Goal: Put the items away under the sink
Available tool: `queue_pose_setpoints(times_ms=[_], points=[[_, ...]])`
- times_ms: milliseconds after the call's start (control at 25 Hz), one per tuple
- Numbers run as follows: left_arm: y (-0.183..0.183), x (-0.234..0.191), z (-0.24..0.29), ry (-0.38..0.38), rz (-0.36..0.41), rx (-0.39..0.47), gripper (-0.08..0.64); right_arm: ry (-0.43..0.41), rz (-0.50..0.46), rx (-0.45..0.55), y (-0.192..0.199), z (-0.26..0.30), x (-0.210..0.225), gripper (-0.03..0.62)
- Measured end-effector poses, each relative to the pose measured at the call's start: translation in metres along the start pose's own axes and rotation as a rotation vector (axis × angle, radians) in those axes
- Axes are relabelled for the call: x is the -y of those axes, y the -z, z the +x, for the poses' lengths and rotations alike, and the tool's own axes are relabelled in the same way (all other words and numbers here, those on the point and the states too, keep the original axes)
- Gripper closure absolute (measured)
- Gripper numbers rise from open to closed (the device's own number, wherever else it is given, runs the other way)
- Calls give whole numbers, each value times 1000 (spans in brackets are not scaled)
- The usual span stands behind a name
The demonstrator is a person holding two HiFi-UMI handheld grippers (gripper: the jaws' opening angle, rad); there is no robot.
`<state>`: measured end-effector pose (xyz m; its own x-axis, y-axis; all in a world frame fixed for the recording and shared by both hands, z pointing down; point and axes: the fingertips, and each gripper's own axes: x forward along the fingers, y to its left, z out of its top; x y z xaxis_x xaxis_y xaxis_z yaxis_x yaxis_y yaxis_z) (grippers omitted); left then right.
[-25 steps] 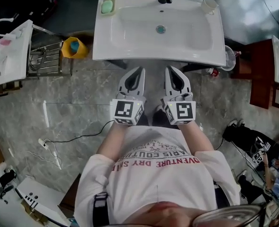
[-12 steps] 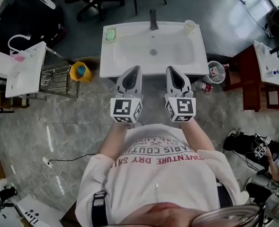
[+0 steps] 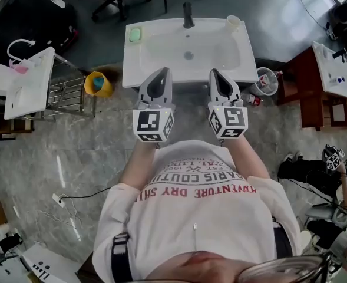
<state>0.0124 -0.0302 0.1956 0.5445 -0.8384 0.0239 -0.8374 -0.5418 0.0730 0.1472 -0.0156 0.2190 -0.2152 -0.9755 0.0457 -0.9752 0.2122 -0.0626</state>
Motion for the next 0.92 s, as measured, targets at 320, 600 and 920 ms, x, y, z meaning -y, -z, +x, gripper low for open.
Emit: queue_pose_setpoints(times_ms=[320, 600, 920], points=[[0, -3, -3, 5, -7, 3, 532, 22, -14, -6, 2, 0, -4, 568], [1, 0, -8, 9, 9, 9, 532, 41, -11, -18, 5, -3, -5, 568], [4, -3, -8, 5, 11, -7, 532, 48, -10, -12, 4, -3, -5, 568]])
